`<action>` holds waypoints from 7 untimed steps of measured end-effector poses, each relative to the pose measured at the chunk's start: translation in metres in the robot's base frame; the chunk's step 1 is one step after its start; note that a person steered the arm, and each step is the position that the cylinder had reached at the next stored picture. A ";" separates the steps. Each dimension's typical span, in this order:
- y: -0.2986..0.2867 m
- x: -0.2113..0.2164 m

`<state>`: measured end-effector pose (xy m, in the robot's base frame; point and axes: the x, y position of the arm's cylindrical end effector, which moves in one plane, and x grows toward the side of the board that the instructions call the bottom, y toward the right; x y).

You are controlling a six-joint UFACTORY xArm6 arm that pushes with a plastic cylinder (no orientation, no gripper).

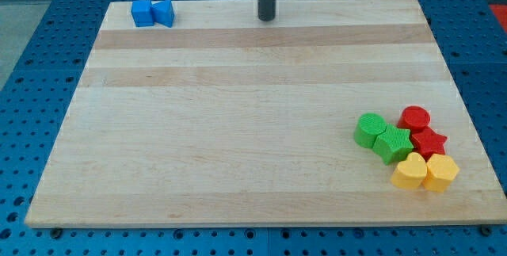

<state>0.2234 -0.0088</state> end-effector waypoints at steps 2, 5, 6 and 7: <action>-0.059 -0.032; -0.122 -0.031; -0.145 -0.032; -0.163 -0.032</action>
<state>0.1915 -0.1720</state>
